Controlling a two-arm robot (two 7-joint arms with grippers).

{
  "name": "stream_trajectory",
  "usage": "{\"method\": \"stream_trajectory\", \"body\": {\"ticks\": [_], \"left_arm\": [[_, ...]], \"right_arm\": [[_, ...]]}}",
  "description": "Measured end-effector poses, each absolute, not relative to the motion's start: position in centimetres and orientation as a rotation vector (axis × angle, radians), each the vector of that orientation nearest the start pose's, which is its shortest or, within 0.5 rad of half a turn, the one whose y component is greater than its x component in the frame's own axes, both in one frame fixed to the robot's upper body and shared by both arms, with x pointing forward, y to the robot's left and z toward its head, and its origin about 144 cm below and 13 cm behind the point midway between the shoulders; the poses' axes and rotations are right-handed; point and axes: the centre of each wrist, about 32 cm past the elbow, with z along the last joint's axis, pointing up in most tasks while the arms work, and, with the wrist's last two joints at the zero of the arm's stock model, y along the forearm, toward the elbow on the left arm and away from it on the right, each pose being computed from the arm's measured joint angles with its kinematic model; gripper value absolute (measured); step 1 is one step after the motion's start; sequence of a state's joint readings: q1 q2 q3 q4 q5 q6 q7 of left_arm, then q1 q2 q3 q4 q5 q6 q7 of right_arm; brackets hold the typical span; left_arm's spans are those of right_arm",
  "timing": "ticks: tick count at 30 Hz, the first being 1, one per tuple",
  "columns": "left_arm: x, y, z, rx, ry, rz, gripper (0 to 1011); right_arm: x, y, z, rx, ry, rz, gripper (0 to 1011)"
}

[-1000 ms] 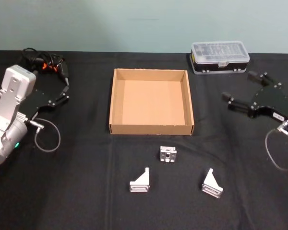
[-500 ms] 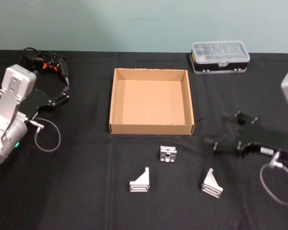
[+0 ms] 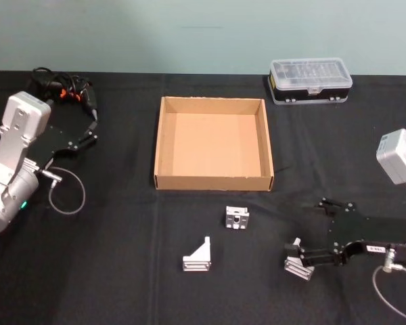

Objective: Use one hand to pick up the angle iron from the table and place it into the box.

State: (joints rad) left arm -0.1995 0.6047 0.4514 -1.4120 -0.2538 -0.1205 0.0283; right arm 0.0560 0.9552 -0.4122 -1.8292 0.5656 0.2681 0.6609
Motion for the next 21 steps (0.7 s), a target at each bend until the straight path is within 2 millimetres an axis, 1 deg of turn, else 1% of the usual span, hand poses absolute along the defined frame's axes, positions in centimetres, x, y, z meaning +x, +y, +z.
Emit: {"method": "stream_trajectory", "body": {"ticks": [9, 21], "left_arm": [[48.86, 30.97, 113.98, 0.305, -0.285, 1.248, 1000], [48.86, 30.97, 113.98, 0.304, -0.285, 1.248, 1000]], "right_arm": [[43.77, -33.37, 123.27, -0.586, 0.061, -0.438, 1003], [44.08, -32.49, 122.65, -0.641, 0.041, -0.419, 1003]]}}
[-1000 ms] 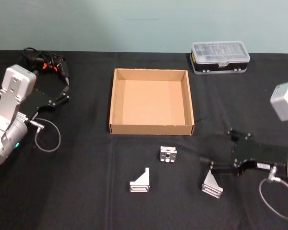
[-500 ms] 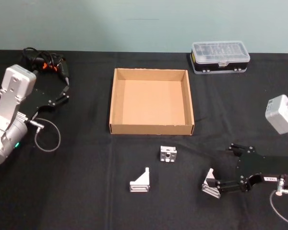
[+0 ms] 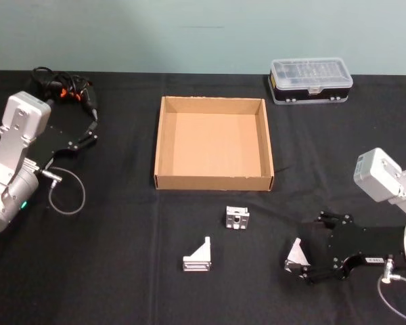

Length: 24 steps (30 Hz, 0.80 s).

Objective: Use one hand to pick up the angle iron from the table and place it into the box.

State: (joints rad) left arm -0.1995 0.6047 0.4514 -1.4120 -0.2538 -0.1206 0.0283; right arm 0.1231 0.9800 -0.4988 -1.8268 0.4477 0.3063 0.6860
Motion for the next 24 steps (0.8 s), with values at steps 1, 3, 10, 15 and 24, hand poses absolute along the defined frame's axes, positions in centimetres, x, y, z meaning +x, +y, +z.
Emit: {"method": "stream_trajectory", "body": {"ticks": [1, 3, 10, 15, 24], "left_arm": [[48.9, 31.0, 114.0, 0.305, -0.285, 1.248, 1000], [48.9, 31.0, 114.0, 0.305, -0.285, 1.248, 1000], [48.9, 31.0, 114.0, 0.305, -0.285, 1.248, 1000], [48.9, 31.0, 114.0, 0.304, -0.285, 1.248, 1000], [48.9, 31.0, 114.0, 0.304, -0.285, 1.248, 1000]], "right_arm": [[44.1, -32.4, 122.6, -0.642, 0.041, -0.418, 1003], [44.2, -32.3, 122.5, -0.647, 0.039, -0.417, 1003], [44.4, -32.0, 122.2, -0.665, 0.04, -0.414, 1003], [44.5, -31.9, 122.0, -0.673, 0.045, -0.412, 1003], [44.7, -31.6, 121.5, -0.675, 0.061, -0.409, 1003]]}}
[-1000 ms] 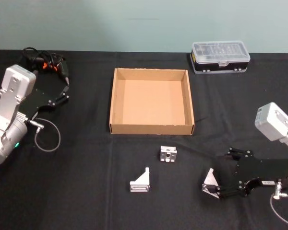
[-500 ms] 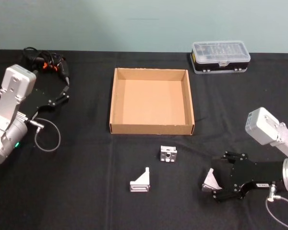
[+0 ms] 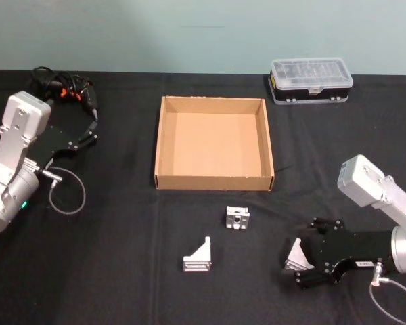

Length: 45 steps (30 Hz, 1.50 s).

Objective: Use one hand to pick up the angle iron from the table and place it into the box.

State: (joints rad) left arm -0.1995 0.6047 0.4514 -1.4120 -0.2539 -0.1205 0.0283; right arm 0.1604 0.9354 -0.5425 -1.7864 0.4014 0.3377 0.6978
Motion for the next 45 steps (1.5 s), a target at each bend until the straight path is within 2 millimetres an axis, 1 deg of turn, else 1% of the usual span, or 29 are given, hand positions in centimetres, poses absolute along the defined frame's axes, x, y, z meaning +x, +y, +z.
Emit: {"method": "stream_trajectory", "body": {"ticks": [10, 12, 13, 14, 17, 18, 19, 20, 23, 24, 28, 34, 38, 44, 45], "left_arm": [[48.9, 31.0, 114.0, 0.304, -0.285, 1.248, 1000], [48.9, 31.0, 114.0, 0.304, -0.285, 1.248, 1000], [48.9, 31.0, 114.0, 0.304, -0.285, 1.248, 1000], [48.9, 31.0, 114.0, 0.305, -0.285, 1.248, 1000], [48.9, 31.0, 114.0, 0.304, -0.285, 1.248, 1000], [48.9, 31.0, 114.0, 0.304, -0.285, 1.248, 1000], [48.9, 31.0, 114.0, 0.304, -0.285, 1.248, 1000], [48.9, 31.0, 114.0, 0.304, -0.285, 1.248, 1000], [48.9, 31.0, 114.0, 0.304, -0.285, 1.248, 1000], [48.9, 31.0, 114.0, 0.304, -0.285, 1.248, 1000], [48.9, 31.0, 114.0, 0.304, -0.285, 1.248, 1000], [48.9, 31.0, 114.0, 0.305, -0.285, 1.248, 1000], [48.9, 31.0, 114.0, 0.304, -0.285, 1.248, 1000], [48.9, 31.0, 114.0, 0.304, -0.285, 1.248, 1000], [48.9, 31.0, 114.0, 0.304, -0.285, 1.248, 1000]], "right_arm": [[45.0, -31.3, 121.2, -0.679, 0.071, -0.397, 1003], [45.0, -31.3, 121.2, -0.681, 0.069, -0.397, 980], [45.0, -31.3, 121.2, -0.682, 0.068, -0.397, 939], [45.1, -31.3, 121.3, -0.684, 0.066, -0.398, 939], [45.1, -31.3, 121.3, -0.687, 0.063, -0.398, 885], [45.1, -31.3, 121.3, -0.689, 0.061, -0.398, 837], [45.1, -31.3, 121.3, -0.69, 0.061, -0.397, 812], [45.1, -31.4, 121.3, -0.691, 0.06, -0.396, 760], [45.1, -31.3, 121.4, -0.69, 0.058, -0.394, 707], [45.1, -31.3, 121.4, -0.69, 0.057, -0.394, 651], [45.1, -31.3, 121.5, -0.691, 0.052, -0.393, 538], [45.2, -31.2, 121.5, -0.691, 0.047, -0.39, 534], [45.4, -31.2, 121.9, -0.679, 0.034, -0.385, 534], [45.9, -31.2, 123.5, -0.615, 0.004, -0.385, 534], [46.2, -31.2, 124.1, -0.587, -0.012, -0.391, 534]]}}
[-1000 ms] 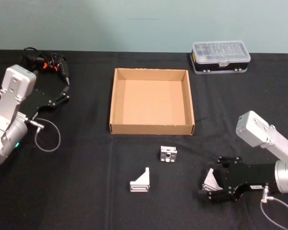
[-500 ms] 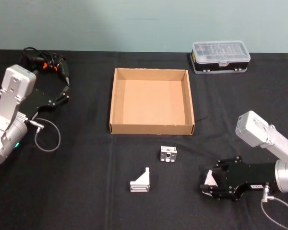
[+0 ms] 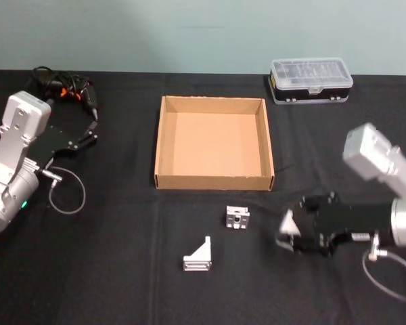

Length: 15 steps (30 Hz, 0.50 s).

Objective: Use one hand to pick up the angle iron from the table and place it into the box.

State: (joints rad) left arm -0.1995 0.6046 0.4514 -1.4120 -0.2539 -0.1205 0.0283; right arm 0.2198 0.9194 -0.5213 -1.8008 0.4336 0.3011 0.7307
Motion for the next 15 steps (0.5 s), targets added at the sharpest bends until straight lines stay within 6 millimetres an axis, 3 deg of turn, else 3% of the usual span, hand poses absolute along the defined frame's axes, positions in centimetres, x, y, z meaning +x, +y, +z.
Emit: {"method": "stream_trajectory", "body": {"ticks": [6, 15], "left_arm": [[48.9, 31.0, 114.0, 0.305, -0.285, 1.248, 1000], [48.9, 31.0, 114.0, 0.305, -0.285, 1.248, 1000]], "right_arm": [[47.7, -30.8, 126.3, -0.482, -0.095, -0.446, 534], [51.6, -29.5, 127.0, -0.426, -0.202, -0.551, 534]]}}
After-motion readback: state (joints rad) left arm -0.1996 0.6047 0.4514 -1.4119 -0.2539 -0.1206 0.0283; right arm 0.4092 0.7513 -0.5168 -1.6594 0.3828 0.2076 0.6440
